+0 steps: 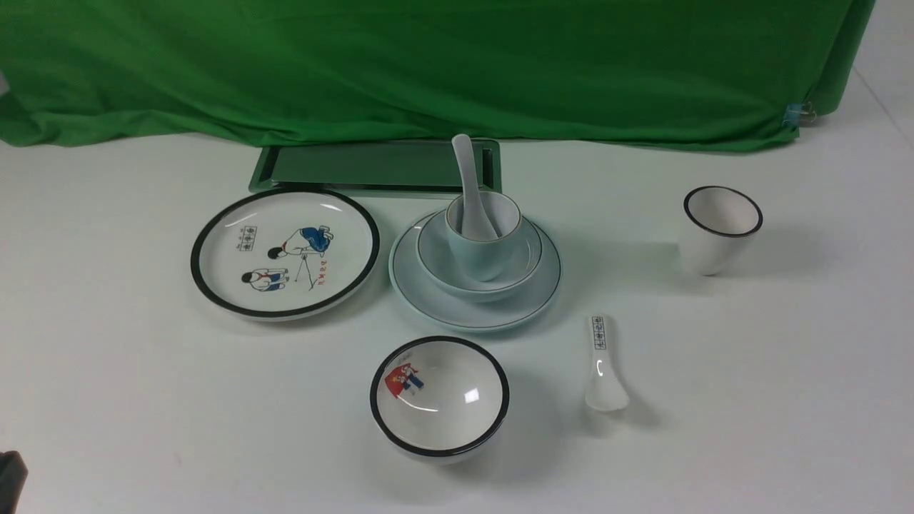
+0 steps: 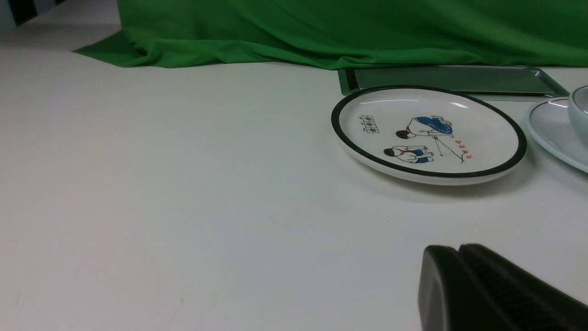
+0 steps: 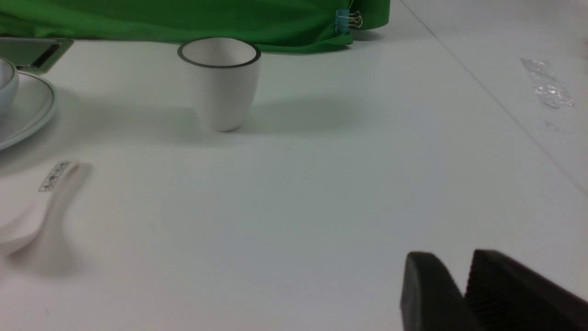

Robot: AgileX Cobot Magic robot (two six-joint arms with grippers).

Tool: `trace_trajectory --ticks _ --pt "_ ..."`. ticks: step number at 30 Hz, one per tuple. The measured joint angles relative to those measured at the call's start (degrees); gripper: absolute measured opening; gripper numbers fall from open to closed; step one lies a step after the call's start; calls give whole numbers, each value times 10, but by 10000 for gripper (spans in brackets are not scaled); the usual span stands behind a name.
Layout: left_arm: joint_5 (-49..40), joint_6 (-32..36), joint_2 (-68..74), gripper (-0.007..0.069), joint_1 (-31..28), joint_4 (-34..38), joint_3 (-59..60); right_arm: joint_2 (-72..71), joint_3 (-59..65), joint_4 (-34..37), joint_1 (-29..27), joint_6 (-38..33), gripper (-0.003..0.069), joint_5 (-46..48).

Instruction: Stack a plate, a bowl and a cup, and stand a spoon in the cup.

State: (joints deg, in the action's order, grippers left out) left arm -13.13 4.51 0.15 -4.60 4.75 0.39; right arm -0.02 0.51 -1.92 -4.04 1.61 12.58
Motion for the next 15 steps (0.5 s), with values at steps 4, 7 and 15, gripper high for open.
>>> trace_trajectory --ticks 4,7,15 --pt "0 0 0 -29 0 1 0 0 0 0 -1 0 185 0" --pt "0 0 0 -29 0 1 0 0 0 0 -1 0 192 0" --pt "0 0 0 -29 0 1 0 0 0 0 -1 0 197 0"
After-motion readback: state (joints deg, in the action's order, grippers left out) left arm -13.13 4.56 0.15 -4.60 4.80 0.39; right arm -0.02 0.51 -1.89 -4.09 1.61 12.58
